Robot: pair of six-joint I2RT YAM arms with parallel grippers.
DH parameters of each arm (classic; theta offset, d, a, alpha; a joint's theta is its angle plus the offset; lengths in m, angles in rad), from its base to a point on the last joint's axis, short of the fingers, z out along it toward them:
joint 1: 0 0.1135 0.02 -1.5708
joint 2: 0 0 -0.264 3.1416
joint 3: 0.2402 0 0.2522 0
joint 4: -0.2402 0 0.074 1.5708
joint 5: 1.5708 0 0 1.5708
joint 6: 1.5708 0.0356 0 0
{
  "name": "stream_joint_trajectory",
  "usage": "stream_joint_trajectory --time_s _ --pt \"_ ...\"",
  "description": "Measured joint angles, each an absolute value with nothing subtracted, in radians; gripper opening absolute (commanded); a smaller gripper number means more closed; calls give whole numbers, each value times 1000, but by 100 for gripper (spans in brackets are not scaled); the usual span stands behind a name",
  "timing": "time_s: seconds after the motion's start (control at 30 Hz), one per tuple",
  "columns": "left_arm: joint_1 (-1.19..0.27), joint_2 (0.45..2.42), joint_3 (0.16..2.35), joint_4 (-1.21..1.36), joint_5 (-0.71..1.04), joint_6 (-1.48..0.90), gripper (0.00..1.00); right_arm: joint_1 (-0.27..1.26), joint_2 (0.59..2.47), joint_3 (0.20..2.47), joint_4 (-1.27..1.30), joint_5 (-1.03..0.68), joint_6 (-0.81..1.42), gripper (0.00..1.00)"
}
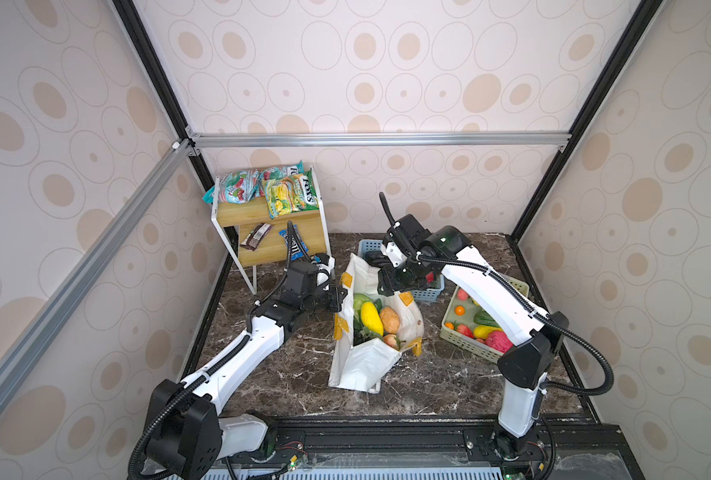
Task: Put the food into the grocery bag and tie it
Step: 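Withdraw the right gripper from the bag back over the green basket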
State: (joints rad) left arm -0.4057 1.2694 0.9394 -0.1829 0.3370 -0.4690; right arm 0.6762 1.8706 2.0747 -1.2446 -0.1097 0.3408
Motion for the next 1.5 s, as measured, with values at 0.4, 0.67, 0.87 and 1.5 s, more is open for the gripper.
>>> stream_joint_trajectory --time_s 0.4,0.67,0.87,1.5 --pt "-400 1260 939 -196 338 -456 0 590 1671 1776 -1236 -35 327 58" --pt "-399 1260 939 -197 348 -447 0 590 1670 1617 -1136 -50 342 44" --pt "-395 1260 939 -199 354 -439 0 590 1670 1566 -1078 -59 361 21" --pt "-386 1260 939 -204 361 -428 0 556 1660 1591 -1054 -147 396 0"
